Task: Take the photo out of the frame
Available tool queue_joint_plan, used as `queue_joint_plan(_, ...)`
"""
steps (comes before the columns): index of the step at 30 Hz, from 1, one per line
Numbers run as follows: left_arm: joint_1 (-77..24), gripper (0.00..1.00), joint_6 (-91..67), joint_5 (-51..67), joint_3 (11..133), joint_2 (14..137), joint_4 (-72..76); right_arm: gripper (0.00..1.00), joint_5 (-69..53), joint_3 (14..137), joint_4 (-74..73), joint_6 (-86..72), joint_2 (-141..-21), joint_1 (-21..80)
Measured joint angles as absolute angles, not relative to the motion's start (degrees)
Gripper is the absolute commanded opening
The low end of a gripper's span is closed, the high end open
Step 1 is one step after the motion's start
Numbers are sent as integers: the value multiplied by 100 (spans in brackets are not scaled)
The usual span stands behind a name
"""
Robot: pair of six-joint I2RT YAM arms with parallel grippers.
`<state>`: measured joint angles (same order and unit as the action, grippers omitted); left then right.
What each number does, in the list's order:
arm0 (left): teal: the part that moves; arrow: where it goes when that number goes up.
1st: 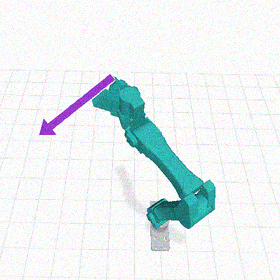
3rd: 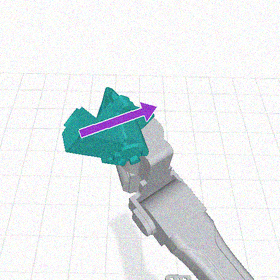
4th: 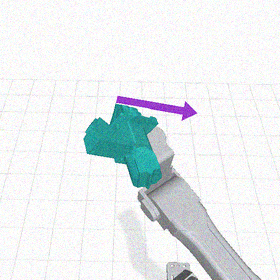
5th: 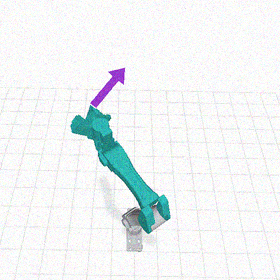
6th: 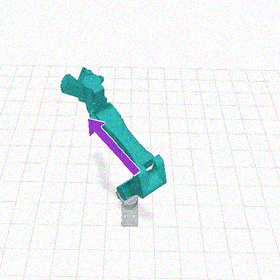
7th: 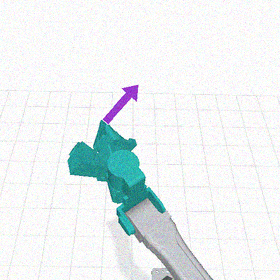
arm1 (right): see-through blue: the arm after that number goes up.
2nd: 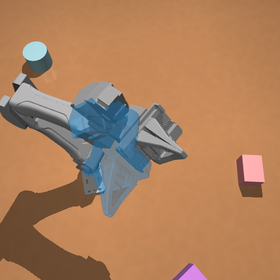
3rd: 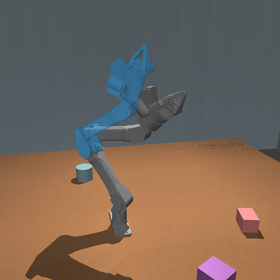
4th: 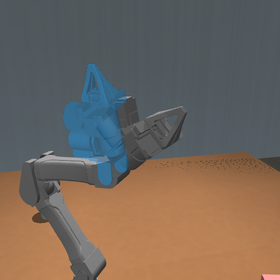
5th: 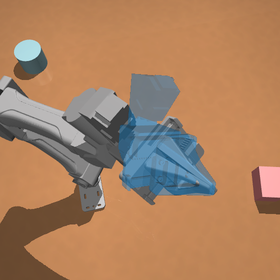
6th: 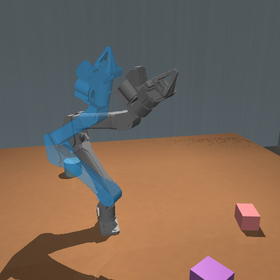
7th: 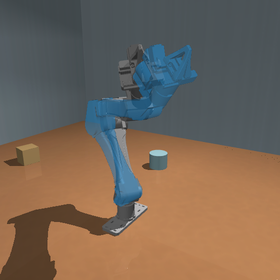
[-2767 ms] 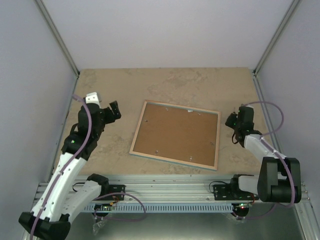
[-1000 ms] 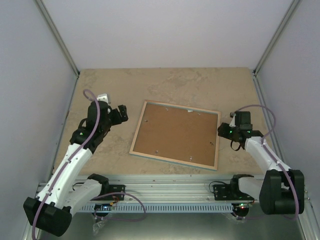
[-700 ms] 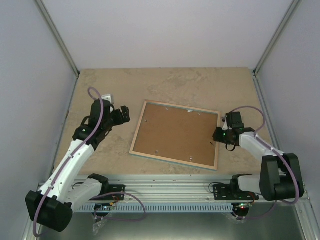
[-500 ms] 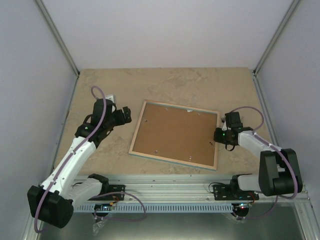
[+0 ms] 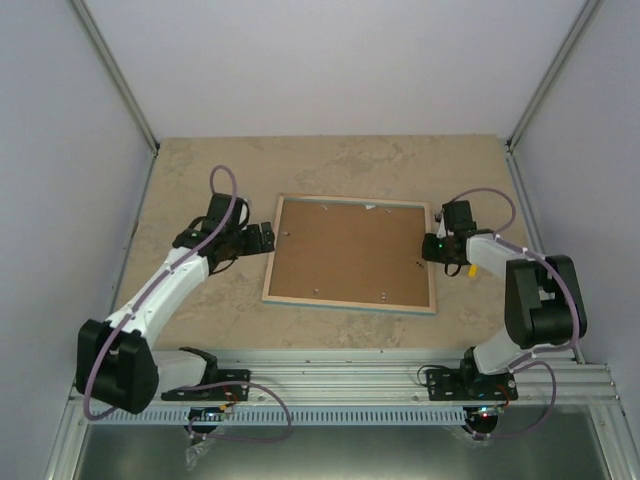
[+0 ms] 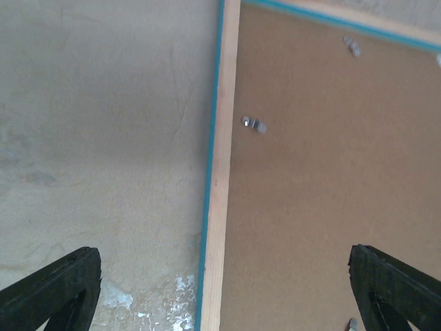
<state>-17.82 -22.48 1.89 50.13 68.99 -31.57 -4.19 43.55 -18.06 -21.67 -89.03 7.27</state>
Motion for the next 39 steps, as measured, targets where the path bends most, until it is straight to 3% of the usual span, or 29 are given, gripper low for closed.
queue_joint_plan(5,-1782,100,-2226,305,5218,7564,-3253,3,-495,4906,-1579,-1940,-9504,727)
queue_joint_plan(14,-1782,93,-2161,403,5970,9039,-3476,34,-604,5245,-1361,-1747,-9856,735)
queue_joint_plan(20,-1782,83,-2075,401,6265,9662,-3601,46,-607,5089,-1286,-1704,-9301,1011)
queue_joint_plan(32,-1782,57,-1955,478,6307,10119,-3800,60,-626,4351,-1063,-1693,-8147,2202)
queue_joint_plan(39,-1782,42,-1909,604,6342,10276,-3828,60,-552,4226,-1013,-1658,-7964,2744)
